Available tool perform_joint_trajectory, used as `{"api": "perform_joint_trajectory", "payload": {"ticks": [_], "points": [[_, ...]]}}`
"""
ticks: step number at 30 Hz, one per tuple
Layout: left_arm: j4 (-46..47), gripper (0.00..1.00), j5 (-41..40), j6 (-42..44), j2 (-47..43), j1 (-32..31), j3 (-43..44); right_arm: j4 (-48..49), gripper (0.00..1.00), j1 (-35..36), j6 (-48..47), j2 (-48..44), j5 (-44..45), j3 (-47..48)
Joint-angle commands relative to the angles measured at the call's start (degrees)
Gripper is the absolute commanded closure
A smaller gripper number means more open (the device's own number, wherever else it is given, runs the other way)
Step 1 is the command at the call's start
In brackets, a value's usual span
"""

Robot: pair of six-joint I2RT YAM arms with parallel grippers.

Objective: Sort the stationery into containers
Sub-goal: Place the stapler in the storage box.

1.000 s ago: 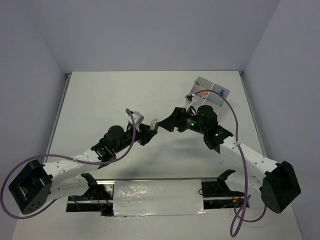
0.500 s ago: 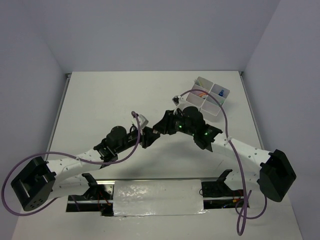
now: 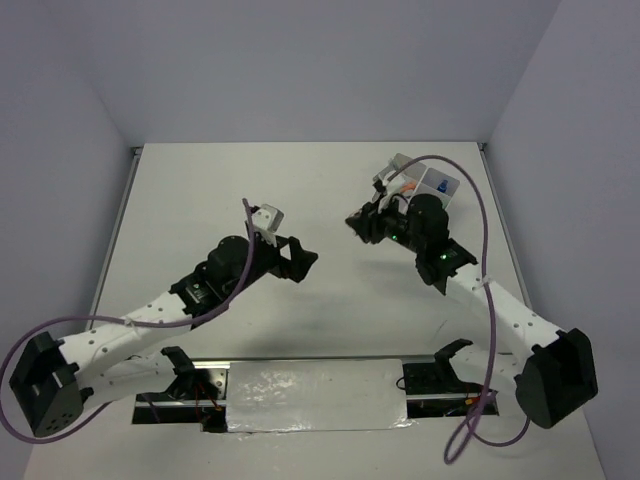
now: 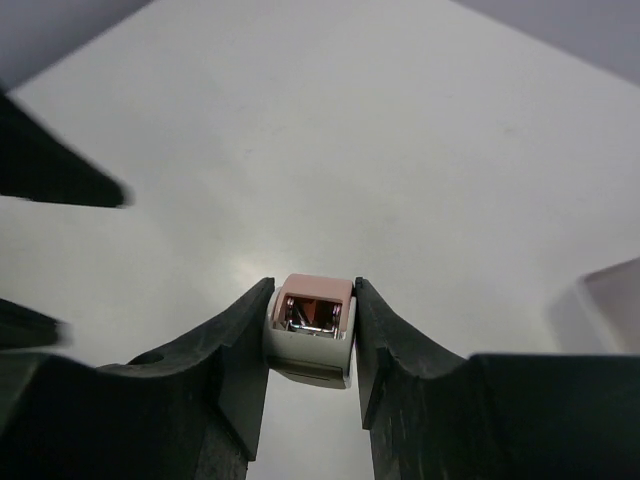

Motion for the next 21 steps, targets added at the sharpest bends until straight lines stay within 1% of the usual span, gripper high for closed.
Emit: {"api": "perform_joint_trajectory", "payload": {"ticks": [1,2,3,4,6,8,9,10,12,13,15,19,21], "points": [[-14.26,0.01,-8.71,-7.39,-6.52,-0.12,3.73,0.17,1.0,-9.82,-21.93,2.65,-10.78,3.4],[-16.72,0.01,-9.96,-8.53,-7.76,-0.04,3.74,-0.8,1.0,-11.23,-24.06,4.58,-10.82,4.47],[-21.71,0.01,-11.01,-10.29,-10.56,-0.12,3.74,-2.55,1.0,-12.12,-26.44,8.08,-6.9,6.83],[-23.41,0.01,-11.72,-10.91,-12.15,-0.04,3.22,-3.52,1.0,-12.3,-29.94,9.68,-3.9,8.16],[-26.32,0.01,-11.03,-10.39,-16.8,-0.04,2.25,-5.2,1.0,-14.05,-33.91,13.56,-1.86,9.74],[-28.6,0.01,-11.81,-10.56,-19.71,-0.04,1.11,-6.07,1.0,-16.07,-38.4,15.5,-3.16,9.93],[-30.7,0.01,-12.16,-10.57,-22.25,-0.12,0.75,-6.51,1.0,-19.3,-40.33,15.85,-5.61,9.67],[-31.77,0.01,-12.95,-11.18,-23.41,-0.3,0.4,-6.78,1.0,-20.73,-41.91,15.85,-9.81,9.32],[-32.83,0.01,-13.75,-12.76,-26.39,-0.47,-0.91,-4.68,1.0,-23.71,-44.38,15.33,-11.6,6.78],[-32.83,0.01,-13.66,-13.29,-27.28,-0.74,-1.53,-2.24,1.0,-24.25,-44.3,14.89,-11.87,5.89],[-32.75,0.01,-13.66,-13.64,-29.12,-1.44,-3.11,-1.07,1.0,-25.13,-45.0,15.23,-11.87,4.65],[-31.78,0.01,-12.43,-13.38,-27.82,-2.14,-3.03,-7.12,1.0,-26.19,-47.81,20.23,-8.27,8.08],[-31.6,0.01,-12.52,-13.2,-26.07,-2.58,-2.77,-6.44,1.0,-26.63,-47.82,21.47,-5.55,8.0]]}}
